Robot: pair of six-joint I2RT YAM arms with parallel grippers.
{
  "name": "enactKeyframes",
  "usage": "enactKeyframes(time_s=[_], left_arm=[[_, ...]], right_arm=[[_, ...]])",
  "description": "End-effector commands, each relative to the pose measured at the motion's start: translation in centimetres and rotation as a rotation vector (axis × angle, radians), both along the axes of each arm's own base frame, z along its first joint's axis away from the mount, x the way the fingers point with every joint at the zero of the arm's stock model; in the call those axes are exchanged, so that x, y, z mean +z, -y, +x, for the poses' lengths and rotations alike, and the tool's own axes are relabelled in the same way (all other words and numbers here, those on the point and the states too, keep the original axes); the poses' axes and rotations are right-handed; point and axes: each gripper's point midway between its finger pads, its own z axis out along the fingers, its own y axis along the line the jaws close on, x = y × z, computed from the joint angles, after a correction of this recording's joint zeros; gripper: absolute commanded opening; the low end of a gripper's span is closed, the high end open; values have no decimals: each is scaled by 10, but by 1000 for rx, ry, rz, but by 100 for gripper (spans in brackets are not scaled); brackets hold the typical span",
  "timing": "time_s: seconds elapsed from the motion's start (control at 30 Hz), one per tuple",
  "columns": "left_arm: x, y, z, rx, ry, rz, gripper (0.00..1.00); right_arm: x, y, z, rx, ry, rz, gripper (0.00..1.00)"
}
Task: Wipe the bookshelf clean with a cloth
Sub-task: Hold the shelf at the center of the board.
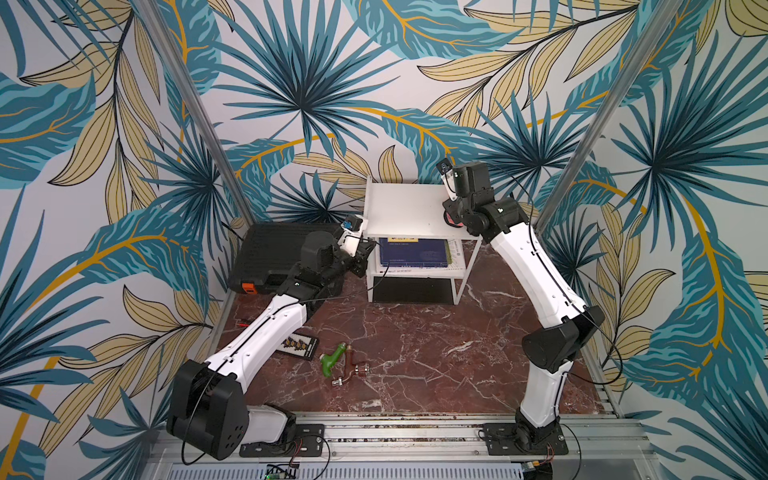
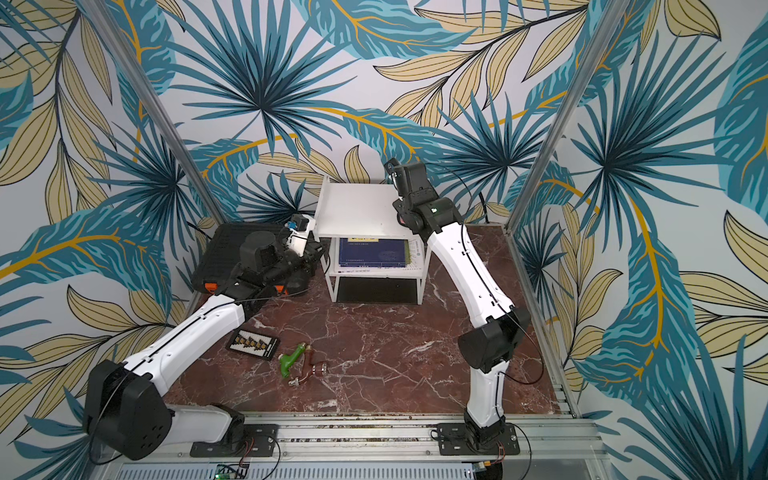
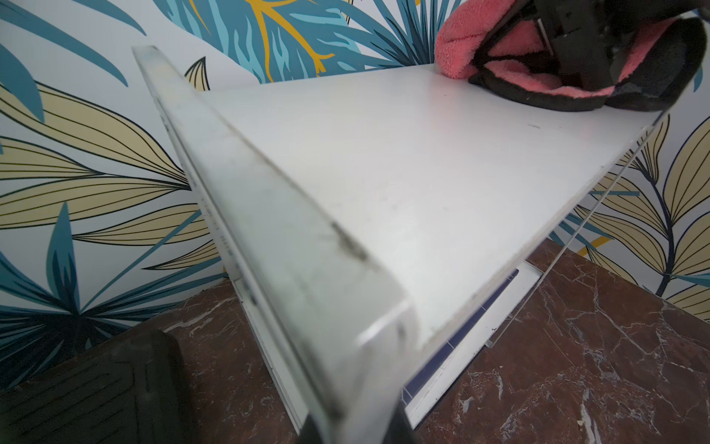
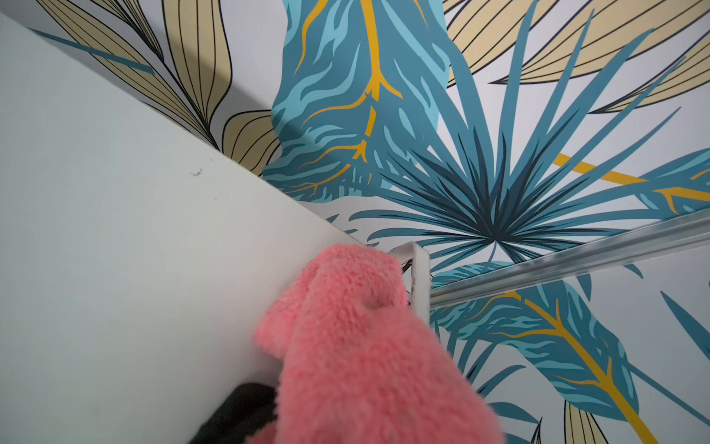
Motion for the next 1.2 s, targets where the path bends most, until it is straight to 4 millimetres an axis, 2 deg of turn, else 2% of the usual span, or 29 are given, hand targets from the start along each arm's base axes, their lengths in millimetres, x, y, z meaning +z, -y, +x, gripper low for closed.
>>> enactKeyframes(time_s=[0.0,0.07,0.1,0.17,0.3,0.37,0.5,0.6,0.73,0.83,0.87,0.97,1.17], left_arm=[[-23,-31,12,126,-117,-13,0],[-25,-30,14,126,-120,-10,0],[-26,-30,14,123,-123,-8,0],[-28,-29,15,121,-131,-7,0],[-34,-29,14,119,-138,7,0],[-38,-29,15,116,-146,13,0],[-42,-25,19,105,-163,7,0],[-43,-21,21,90,-179,-14,0],[-43,-16,21,67,-192,-45,0],[-44,-15,22,69,-196,-48,0],[-44,-16,22,75,-196,-49,0],[-43,-19,21,91,-193,-44,0],[-39,-24,18,110,-181,-38,0]], right_arm=[[-79,11,11,-46,-223,-87,0],[-91,8,31,-71,-226,-111,0],[-103,7,42,-83,-237,-126,0],[-102,3,61,-106,-201,-105,0],[-131,-18,91,-76,-181,-34,0],[-149,-45,98,6,-199,54,0],[-169,-128,101,250,-218,258,0],[-172,-190,90,424,-244,447,0],[-168,-241,65,594,-345,708,0],[-154,-271,25,770,-416,691,0],[-144,-280,1,848,-442,648,0],[-131,-277,-39,948,-504,538,0],[-108,-226,-91,999,-580,271,0]])
